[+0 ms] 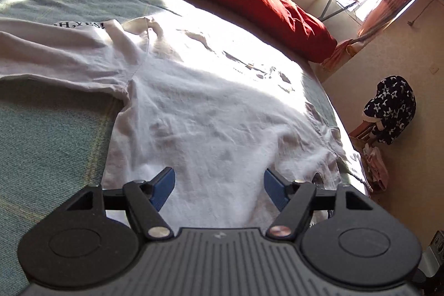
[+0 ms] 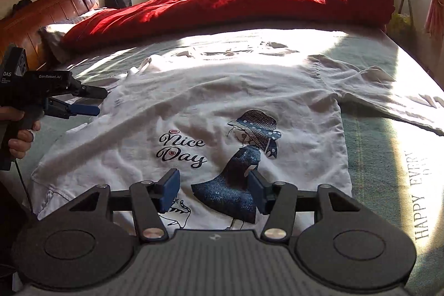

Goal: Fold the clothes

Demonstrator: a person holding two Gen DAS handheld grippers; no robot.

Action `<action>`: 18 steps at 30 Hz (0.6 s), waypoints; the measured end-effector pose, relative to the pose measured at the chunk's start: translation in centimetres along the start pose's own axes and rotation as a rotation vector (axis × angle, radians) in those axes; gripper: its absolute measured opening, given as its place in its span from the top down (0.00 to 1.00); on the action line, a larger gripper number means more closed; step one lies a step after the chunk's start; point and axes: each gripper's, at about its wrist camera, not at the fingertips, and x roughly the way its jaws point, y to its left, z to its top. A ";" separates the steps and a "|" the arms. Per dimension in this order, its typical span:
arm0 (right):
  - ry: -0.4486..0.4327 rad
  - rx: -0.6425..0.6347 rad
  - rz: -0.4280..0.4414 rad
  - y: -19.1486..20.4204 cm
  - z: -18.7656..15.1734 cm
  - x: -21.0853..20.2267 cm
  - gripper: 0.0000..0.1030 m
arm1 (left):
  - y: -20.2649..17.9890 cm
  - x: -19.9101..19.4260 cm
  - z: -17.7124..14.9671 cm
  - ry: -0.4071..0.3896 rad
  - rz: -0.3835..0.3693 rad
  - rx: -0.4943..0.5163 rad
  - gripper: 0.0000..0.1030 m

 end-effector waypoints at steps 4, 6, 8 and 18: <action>0.070 0.012 -0.042 -0.9 -1.5 1.2 0.42 | 1.3 1.0 0.8 -0.043 0.140 0.076 0.34; 0.099 0.024 -0.074 -1.8 -2.4 1.3 0.42 | 0.6 0.4 1.0 -0.040 0.166 0.111 0.34; 0.097 0.027 -0.065 -2.1 -2.8 0.9 0.40 | -0.3 -0.5 0.9 -0.042 0.190 0.156 0.34; -0.001 -0.264 0.064 7.9 0.7 3.7 0.30 | -6.9 -6.0 -6.5 -0.092 0.049 0.387 0.23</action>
